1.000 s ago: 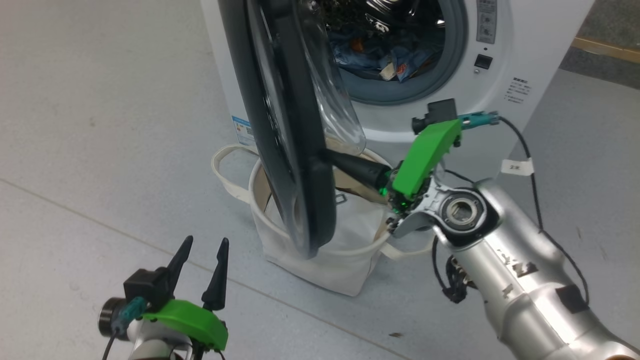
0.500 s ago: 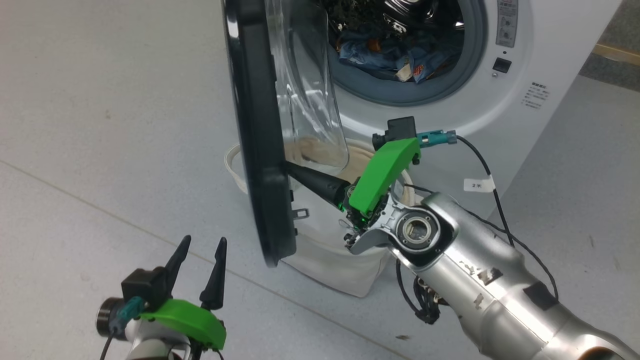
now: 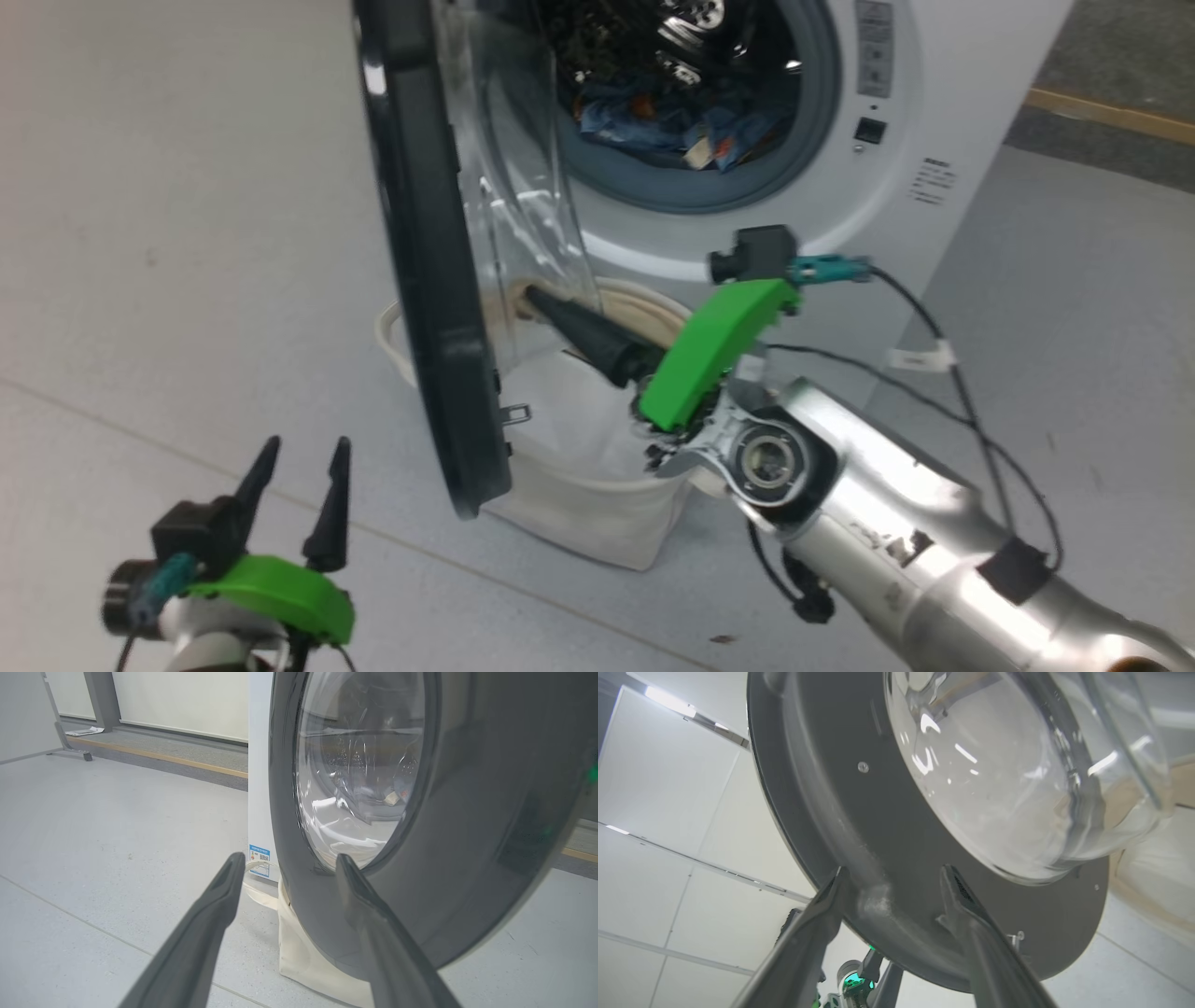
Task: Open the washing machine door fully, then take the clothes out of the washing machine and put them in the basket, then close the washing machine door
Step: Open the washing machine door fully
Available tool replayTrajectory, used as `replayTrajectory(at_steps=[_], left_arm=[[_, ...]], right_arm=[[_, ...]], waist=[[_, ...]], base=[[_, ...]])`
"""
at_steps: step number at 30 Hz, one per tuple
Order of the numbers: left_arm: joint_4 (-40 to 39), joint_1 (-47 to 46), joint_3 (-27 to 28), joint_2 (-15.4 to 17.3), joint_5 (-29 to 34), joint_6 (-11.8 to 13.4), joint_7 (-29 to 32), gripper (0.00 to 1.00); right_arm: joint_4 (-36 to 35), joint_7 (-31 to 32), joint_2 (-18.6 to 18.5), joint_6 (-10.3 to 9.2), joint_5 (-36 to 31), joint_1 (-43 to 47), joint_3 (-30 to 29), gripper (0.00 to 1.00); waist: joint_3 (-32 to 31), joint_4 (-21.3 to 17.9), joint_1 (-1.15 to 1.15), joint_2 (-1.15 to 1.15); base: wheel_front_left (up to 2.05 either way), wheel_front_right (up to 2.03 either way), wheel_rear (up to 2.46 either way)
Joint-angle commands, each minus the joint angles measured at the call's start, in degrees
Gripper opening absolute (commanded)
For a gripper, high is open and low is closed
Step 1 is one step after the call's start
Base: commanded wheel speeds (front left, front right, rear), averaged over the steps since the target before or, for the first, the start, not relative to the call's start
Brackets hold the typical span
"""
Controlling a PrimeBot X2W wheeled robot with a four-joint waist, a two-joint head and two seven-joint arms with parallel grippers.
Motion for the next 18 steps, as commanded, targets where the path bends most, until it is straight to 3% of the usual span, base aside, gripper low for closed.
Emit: replayTrajectory(at_steps=[1, 7, 10, 13, 18], left_arm=[[-1.83, -1.62, 2.55, 2.27, 0.27, -0.32, -0.69, 1.00], [-2.53, -0.90, 4.80, 5.86, -0.24, -0.32, -0.69, 1.00], [-2.88, -0.54, 5.44, 7.74, -0.76, -0.32, -0.69, 1.00], [-3.40, -0.51, 6.27, 9.60, -1.58, -0.32, -0.69, 1.00], [-3.91, -0.44, 6.77, 12.53, -3.27, -0.32, -0.69, 1.00]], right_arm=[[-1.87, -2.65, -0.49, 0.06, -1.84, 0.40, -0.40, 1.00], [-0.77, -17.11, -6.20, 0.06, -12.95, 3.03, 0.61, 1.00], [1.77, -20.23, -8.25, 0.06, -19.45, 5.06, -1.60, 1.00], [1.89, -20.64, -9.22, 0.06, -27.98, 8.00, -9.30, 1.00], [-3.04, -20.67, -7.96, 0.06, -47.63, 18.00, -24.37, 1.00]], waist=[[-0.89, -1.51, 0.00, 0.00], [-2.23, -5.49, 0.00, 0.00], [-2.65, -7.49, 0.00, 0.00], [-2.68, -9.40, 0.00, 0.00], [-3.09, -11.82, 0.00, 0.00]], base=[[0.00, 0.00, 0.00], [0.00, 0.00, 0.00], [0.00, 0.00, 0.00], [0.00, 0.00, 0.00], [0.00, 0.00, 0.00]])
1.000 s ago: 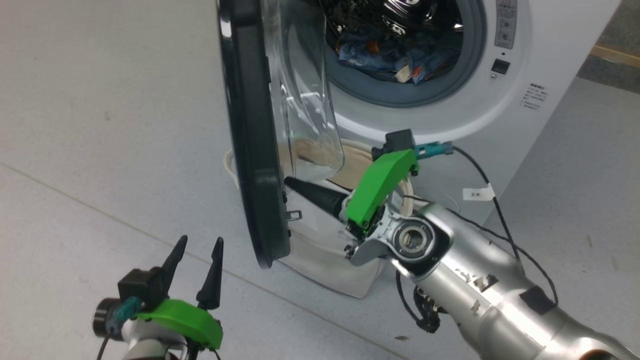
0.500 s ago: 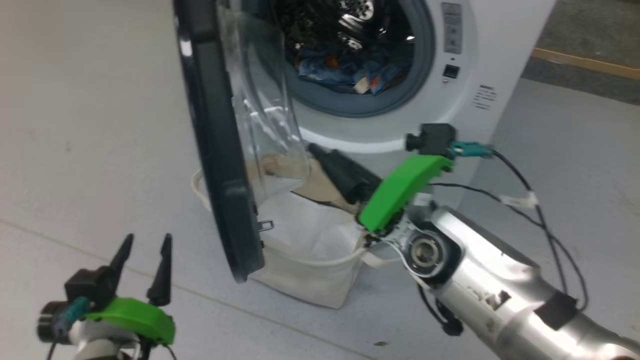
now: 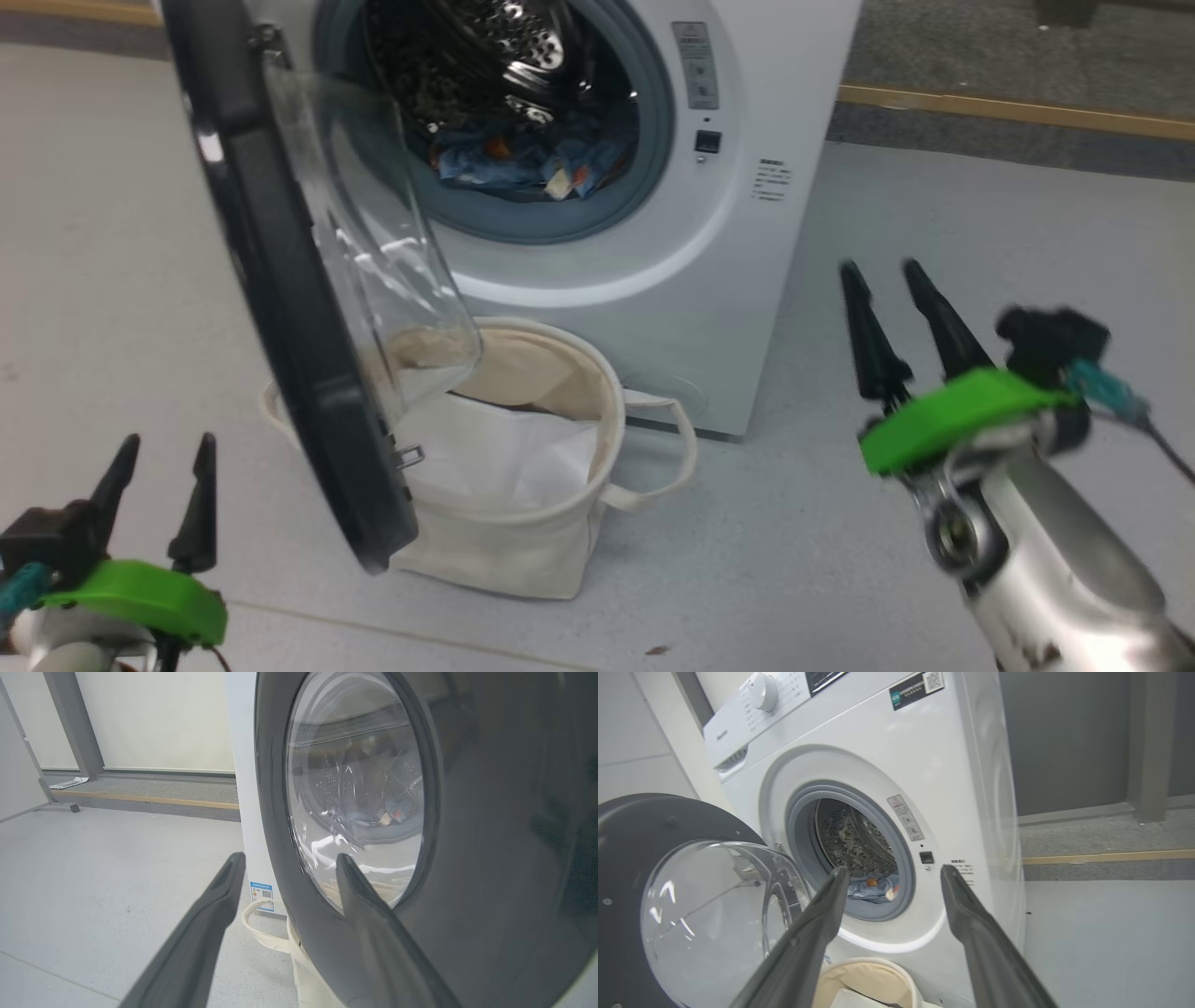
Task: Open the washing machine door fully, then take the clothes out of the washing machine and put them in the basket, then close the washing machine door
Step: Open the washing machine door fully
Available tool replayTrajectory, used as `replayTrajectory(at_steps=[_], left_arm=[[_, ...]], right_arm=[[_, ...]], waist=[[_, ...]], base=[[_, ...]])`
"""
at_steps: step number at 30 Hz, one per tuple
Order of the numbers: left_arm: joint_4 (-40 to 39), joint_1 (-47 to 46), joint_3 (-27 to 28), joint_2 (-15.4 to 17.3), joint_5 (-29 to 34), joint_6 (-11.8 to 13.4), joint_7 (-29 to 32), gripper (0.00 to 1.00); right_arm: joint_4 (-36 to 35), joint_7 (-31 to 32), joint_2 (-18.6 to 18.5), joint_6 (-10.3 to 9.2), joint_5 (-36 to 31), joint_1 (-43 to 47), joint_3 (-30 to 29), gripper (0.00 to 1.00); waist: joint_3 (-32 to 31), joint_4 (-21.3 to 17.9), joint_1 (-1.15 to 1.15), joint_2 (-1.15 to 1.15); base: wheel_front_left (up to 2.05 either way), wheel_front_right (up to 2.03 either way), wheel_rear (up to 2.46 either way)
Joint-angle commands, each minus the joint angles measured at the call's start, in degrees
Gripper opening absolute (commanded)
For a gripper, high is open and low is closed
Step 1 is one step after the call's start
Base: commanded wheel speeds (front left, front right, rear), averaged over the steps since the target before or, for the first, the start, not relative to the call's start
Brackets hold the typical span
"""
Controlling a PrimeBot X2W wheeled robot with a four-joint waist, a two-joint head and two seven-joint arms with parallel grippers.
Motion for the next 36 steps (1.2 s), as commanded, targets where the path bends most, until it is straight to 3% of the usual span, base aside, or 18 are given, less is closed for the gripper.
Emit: replayTrajectory(at_steps=[1, 4, 13, 36], left_arm=[[-2.11, -1.86, 2.63, 3.67, -0.95, -0.32, -0.69, 1.00], [-2.25, -1.37, 2.44, 5.28, -2.35, -0.32, -0.69, 1.00], [-1.89, -1.22, 0.33, 7.03, -4.34, -0.32, -0.69, 1.00], [1.24, -1.58, -1.94, 7.60, -7.71, -0.32, -0.69, 1.00]], right_arm=[[-4.02, -0.69, 1.71, 0.05, -6.54, 4.47, -3.95, 1.00], [-7.66, -0.70, 3.63, 0.05, -14.24, 9.79, -10.25, 1.00], [-12.90, -0.70, 6.01, 0.05, -22.11, 19.72, -18.51, 1.00], [-11.84, -0.71, 6.58, 0.05, -24.70, 21.49, -20.84, 1.00]], waist=[[-0.25, -1.63, 0.00, 0.00], [-0.27, -2.98, 0.00, 0.00], [-0.79, -4.30, 0.00, 0.00], [-1.49, -5.07, 0.00, 0.00]], base=[[0.00, 0.00, 0.00], [0.00, 0.00, 0.00], [0.00, 0.00, 0.00], [0.00, 0.00, 0.00]])
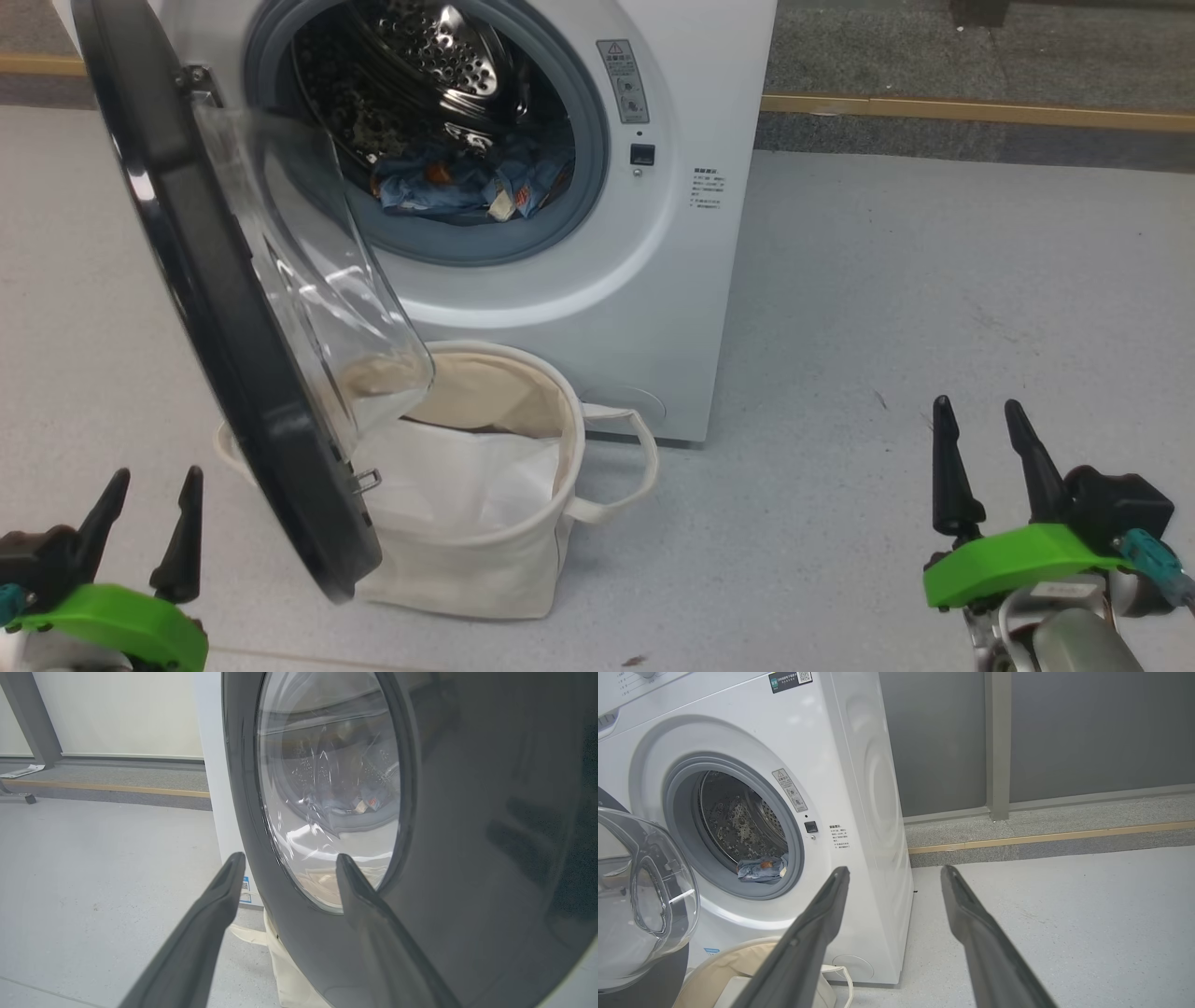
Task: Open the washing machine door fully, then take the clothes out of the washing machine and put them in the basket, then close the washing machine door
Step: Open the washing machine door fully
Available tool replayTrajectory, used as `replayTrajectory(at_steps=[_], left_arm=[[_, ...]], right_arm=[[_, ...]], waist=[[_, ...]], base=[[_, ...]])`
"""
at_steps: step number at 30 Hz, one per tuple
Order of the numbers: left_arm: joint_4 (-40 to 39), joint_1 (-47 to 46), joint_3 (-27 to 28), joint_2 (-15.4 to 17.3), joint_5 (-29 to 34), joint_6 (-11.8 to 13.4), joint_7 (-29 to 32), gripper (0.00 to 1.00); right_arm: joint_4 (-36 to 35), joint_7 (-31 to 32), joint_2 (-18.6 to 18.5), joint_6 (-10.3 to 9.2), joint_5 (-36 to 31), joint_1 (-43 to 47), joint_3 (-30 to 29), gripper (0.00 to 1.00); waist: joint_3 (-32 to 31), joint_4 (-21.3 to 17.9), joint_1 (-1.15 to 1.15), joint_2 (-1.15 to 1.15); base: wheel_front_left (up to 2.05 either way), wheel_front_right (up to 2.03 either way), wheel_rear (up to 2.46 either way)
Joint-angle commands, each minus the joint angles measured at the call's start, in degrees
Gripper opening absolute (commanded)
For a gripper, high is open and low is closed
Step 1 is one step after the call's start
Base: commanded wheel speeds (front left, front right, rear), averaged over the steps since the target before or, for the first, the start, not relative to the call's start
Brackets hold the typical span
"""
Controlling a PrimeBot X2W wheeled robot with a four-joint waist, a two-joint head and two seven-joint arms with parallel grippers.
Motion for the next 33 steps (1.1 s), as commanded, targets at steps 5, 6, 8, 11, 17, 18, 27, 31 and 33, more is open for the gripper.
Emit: replayTrajectory(at_steps=[5, 6, 8, 11, 17, 18, 27, 31, 33], left_arm=[[-0.15, -2.89, 1.47, 3.22, -2.14, -0.31, -0.69, 1.00], [-0.07, -3.00, 1.31, 3.27, -2.37, -0.31, -0.69, 1.00], [0.00, -3.16, 1.08, 3.35, -2.96, -0.31, -0.69, 1.00], [0.15, -3.18, 0.90, 3.54, -3.64, -0.31, -0.69, 1.00], [0.68, -3.31, 0.82, 3.73, -4.84, -0.31, -0.69, 1.00], [0.65, -3.40, 0.98, 3.68, -5.14, -0.31, -0.69, 1.00], [-2.98, -5.24, 4.17, 3.58, -8.29, -0.17, -0.69, 0.00], [-9.11, -8.05, 4.30, 3.27, -8.83, 1.58, 1.48, 0.00], [-14.22, -9.06, 3.72, 2.72, -8.96, 2.98, 4.05, 0.00]], right_arm=[[-1.45, -0.71, -0.40, 0.05, -0.06, -1.90, 2.08, 1.00], [-1.23, -0.71, -0.44, 0.05, 0.00, -2.00, 2.21, 1.00], [-0.92, -0.71, -0.47, 0.05, 0.22, -2.18, 2.24, 1.00], [-0.78, -0.71, -0.43, 0.05, 0.41, -2.31, 1.95, 1.00], [-0.25, -0.71, -0.27, 0.05, 0.71, -2.38, 2.23, 1.00], [-0.15, -0.71, -0.29, 0.05, 0.74, -2.41, 2.28, 1.00], [0.32, -0.71, -0.47, 0.05, 0.87, -2.23, 1.48, 1.00], [0.34, -0.71, -0.71, 0.05, 0.77, -1.96, 0.98, 1.00], [0.26, -0.71, -0.78, 0.05, 0.72, -1.83, 0.87, 1.00]], waist=[[0.24, -0.11, 0.00, 0.00], [0.25, -0.07, 0.00, 0.00], [0.23, 0.03, 0.00, 0.00], [0.26, 0.23, 0.00, 0.00], [0.27, 0.44, 0.00, 0.00], [0.26, 0.50, 0.00, 0.00], [0.23, 1.61, 0.00, 0.00], [-0.04, 2.80, 0.00, 0.00], [-0.21, 3.36, 0.00, 0.00]], base=[[0.00, 0.00, 0.00], [0.00, 0.00, 0.00], [0.00, 0.00, 0.00], [0.00, 0.00, 0.00], [0.00, 0.00, 0.00], [0.00, 0.00, 0.00], [0.00, 0.00, 0.00], [0.00, 0.00, 0.00], [0.00, 0.00, 0.00]])
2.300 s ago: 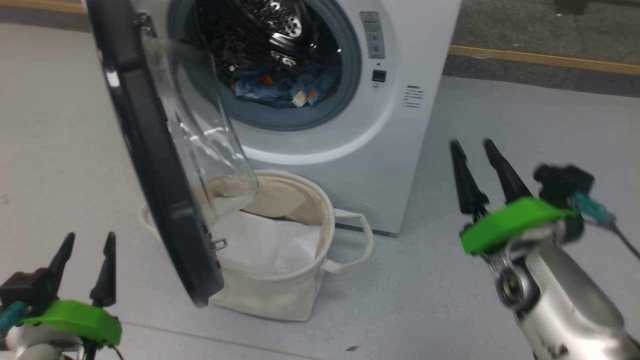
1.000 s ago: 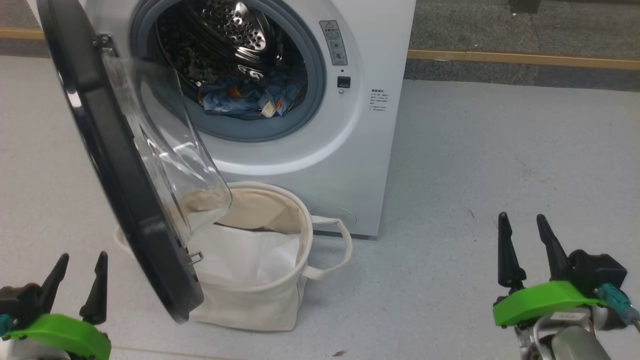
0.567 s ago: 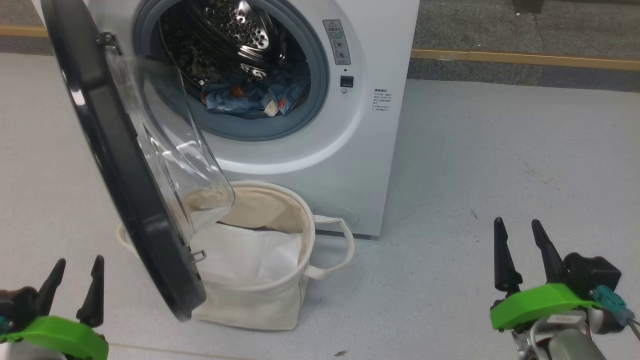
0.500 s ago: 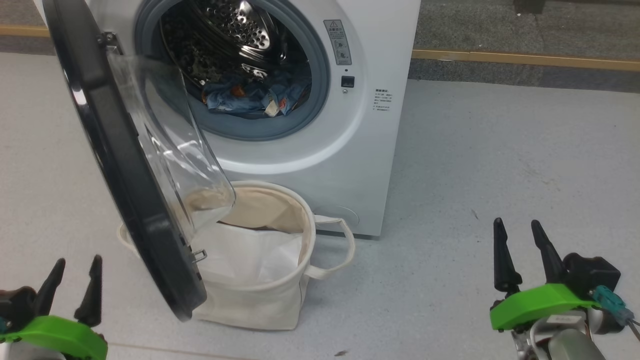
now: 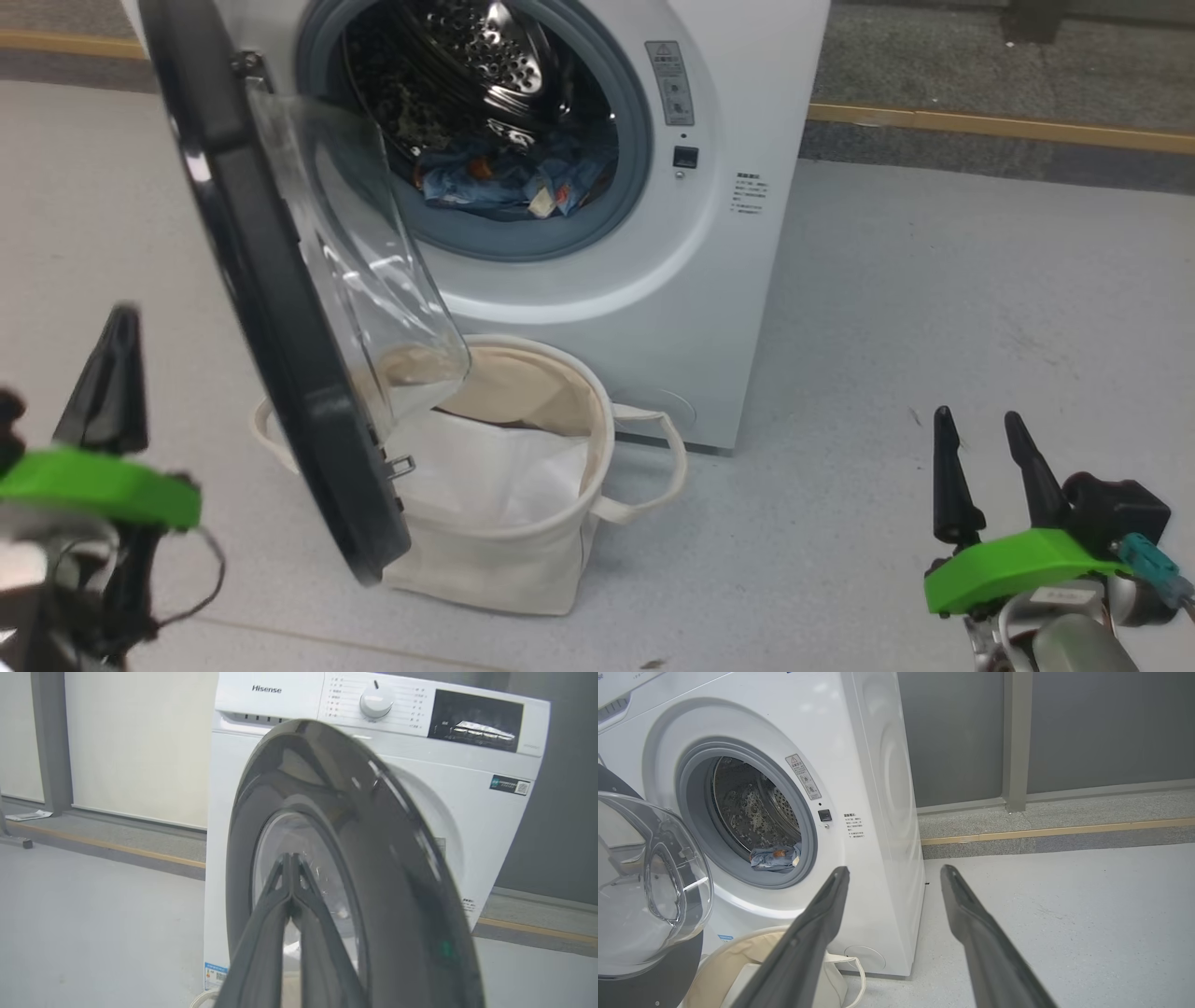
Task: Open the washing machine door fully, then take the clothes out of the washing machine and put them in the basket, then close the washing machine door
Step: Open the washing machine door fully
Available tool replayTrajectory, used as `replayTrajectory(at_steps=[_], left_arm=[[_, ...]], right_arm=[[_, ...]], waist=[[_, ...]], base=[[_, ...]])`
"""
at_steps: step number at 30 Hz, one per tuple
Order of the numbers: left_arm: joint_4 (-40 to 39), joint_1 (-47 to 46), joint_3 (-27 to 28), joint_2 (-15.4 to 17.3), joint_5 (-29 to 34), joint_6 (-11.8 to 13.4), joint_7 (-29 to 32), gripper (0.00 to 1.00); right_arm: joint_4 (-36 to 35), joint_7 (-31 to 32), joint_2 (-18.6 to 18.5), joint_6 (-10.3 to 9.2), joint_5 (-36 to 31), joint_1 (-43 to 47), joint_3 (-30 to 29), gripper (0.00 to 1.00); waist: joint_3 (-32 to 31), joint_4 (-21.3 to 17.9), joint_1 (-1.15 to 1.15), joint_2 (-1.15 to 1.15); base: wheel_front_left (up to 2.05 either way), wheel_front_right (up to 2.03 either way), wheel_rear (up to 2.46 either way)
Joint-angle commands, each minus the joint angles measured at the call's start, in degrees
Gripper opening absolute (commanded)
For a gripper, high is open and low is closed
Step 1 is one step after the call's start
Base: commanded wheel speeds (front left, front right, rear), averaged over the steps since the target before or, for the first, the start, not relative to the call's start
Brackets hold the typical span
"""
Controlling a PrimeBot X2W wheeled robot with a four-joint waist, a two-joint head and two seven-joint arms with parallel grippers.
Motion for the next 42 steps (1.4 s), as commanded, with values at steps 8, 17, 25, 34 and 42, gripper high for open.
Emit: replayTrajectory(at_steps=[8, 17, 25, 34, 42], left_arm=[[-32.54, -4.37, -8.30, -1.37, 5.05, 9.05, 18.72, 0.00], [-37.13, -2.47, -21.34, -11.03, 6.79, 13.28, 26.14, 0.00], [-27.33, -0.75, -24.45, -15.88, 6.54, 13.75, 21.19, 0.00], [-12.39, -3.30, -21.09, -17.05, 5.53, 11.77, 8.86, 0.00], [-2.85, -6.87, -17.29, -16.33, 4.26, 10.76, 2.10, 0.00]], right_arm=[[-2.28, -0.71, -0.92, 0.05, -0.12, -0.67, 0.10, 1.00], [-2.48, -0.71, -0.59, 0.05, -0.15, -0.99, 0.54, 1.00], [-2.75, -0.71, 0.08, 0.05, 0.42, -1.63, 1.12, 1.00], [-2.57, -0.71, 0.46, 0.05, 1.13, -2.26, 1.52, 1.00], [-2.89, -0.71, 0.80, 0.05, 1.41, -2.74, 1.75, 1.00]], waist=[[-0.32, 2.71, 0.00, 0.00], [0.73, 3.31, 0.00, 0.00], [2.11, 3.67, 0.00, 0.00], [3.14, 5.65, 0.00, 0.00], [3.37, 8.06, 0.00, 0.00]], base=[[0.00, 0.00, 0.00], [0.00, 0.00, 0.00], [0.00, 0.00, 0.00], [0.00, 0.00, 0.00], [0.00, 0.00, 0.00]])
